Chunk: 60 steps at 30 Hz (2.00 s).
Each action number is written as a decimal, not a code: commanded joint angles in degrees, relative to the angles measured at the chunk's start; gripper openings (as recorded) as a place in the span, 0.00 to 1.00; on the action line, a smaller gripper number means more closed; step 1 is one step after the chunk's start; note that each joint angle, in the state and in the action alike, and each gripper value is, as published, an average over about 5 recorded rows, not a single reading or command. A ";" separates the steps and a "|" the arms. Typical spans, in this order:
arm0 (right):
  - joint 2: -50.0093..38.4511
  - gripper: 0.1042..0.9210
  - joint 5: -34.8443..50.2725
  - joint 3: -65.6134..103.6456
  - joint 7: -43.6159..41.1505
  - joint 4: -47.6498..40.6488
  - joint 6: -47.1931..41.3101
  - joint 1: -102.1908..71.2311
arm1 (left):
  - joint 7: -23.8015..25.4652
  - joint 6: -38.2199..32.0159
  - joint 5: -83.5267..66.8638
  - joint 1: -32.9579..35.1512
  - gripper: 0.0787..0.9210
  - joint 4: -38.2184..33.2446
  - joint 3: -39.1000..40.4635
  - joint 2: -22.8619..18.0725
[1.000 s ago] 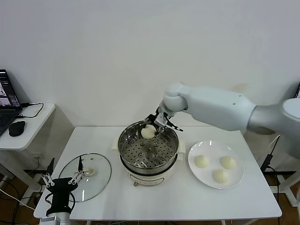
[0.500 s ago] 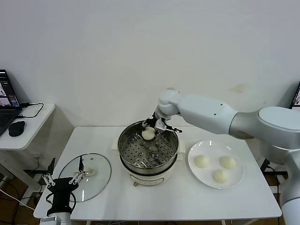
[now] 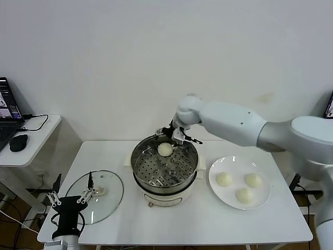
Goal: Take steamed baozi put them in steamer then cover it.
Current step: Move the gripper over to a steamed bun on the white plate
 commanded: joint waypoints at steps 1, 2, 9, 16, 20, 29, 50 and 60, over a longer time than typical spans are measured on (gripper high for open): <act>-17.81 0.88 24.39 -3.91 -6.31 20.55 -34.00 13.23 | -0.22 2.41 -0.79 -0.07 0.88 -0.96 0.00 0.49; -20.56 0.88 25.83 -4.60 -5.96 22.82 -35.92 14.21 | -0.27 2.90 -0.95 -0.12 0.88 -1.27 0.06 0.72; -37.31 0.88 27.12 -12.06 -4.47 33.58 -40.97 18.41 | -0.34 3.71 -1.18 -0.11 0.88 -1.93 0.49 2.56; -41.85 0.88 21.32 -5.70 -3.83 30.54 -39.03 4.90 | -0.32 3.70 -1.13 -0.36 0.88 -1.62 0.95 3.32; -41.37 0.88 17.40 2.98 -4.37 25.71 -37.27 -7.37 | -0.31 3.68 -1.11 -0.34 0.88 -1.46 0.83 3.18; -37.15 0.88 6.33 16.15 -8.93 14.26 -30.08 -24.19 | -0.27 3.93 -1.03 -0.43 0.88 -0.74 -0.21 2.88; -23.87 0.88 0.13 24.77 -6.81 1.49 -26.20 -36.86 | -0.10 3.88 -0.72 -0.56 0.88 1.67 -0.77 2.23; -20.78 0.88 -1.14 25.87 -5.18 -1.67 -25.46 -36.91 | -0.03 3.80 -0.74 -0.91 0.88 1.84 -0.60 2.22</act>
